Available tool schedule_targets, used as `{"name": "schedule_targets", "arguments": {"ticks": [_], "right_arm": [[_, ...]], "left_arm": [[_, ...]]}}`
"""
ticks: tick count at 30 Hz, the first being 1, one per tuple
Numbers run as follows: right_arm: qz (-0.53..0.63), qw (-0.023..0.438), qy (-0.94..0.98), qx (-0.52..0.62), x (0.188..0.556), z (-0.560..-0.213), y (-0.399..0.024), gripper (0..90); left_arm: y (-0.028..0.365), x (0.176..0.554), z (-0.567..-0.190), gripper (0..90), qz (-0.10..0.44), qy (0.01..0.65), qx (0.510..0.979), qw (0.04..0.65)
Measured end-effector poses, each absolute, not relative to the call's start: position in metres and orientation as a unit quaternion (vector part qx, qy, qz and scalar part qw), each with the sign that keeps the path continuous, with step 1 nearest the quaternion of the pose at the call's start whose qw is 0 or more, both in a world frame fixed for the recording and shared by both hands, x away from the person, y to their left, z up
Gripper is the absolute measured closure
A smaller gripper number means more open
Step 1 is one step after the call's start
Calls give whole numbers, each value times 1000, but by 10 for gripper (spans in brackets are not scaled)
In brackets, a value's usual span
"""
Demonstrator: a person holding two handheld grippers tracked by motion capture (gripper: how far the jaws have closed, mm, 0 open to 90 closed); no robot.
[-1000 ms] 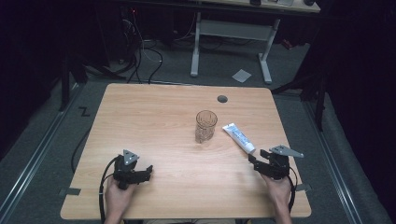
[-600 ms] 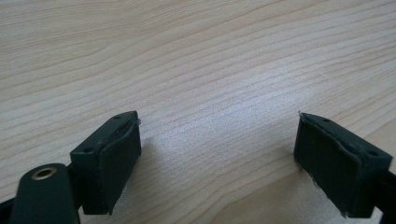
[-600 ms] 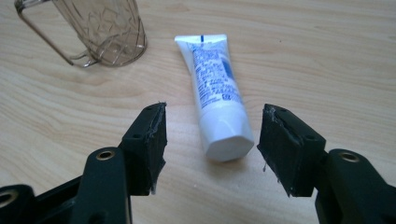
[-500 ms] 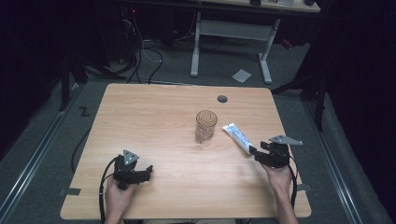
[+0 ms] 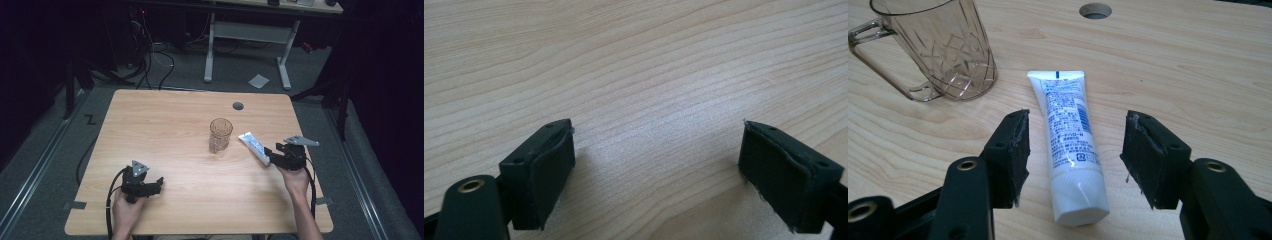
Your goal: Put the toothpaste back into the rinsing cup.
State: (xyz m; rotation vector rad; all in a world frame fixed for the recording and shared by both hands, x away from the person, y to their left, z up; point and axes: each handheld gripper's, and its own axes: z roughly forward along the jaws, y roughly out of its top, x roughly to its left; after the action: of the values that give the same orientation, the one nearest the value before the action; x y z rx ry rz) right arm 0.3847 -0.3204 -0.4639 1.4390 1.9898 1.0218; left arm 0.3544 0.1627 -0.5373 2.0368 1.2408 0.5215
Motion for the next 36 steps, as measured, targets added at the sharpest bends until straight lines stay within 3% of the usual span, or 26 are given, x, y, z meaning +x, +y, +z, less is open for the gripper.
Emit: {"name": "schedule_targets", "arguments": {"ticks": [19, 36], "right_arm": [[342, 218, 758, 511, 419, -456, -301, 409], [293, 204, 784, 508, 450, -470, -283, 392]], "left_arm": [[163, 354, -537, 155, 199, 477, 784, 344], [163, 354, -537, 155, 199, 478, 784, 343]]}}
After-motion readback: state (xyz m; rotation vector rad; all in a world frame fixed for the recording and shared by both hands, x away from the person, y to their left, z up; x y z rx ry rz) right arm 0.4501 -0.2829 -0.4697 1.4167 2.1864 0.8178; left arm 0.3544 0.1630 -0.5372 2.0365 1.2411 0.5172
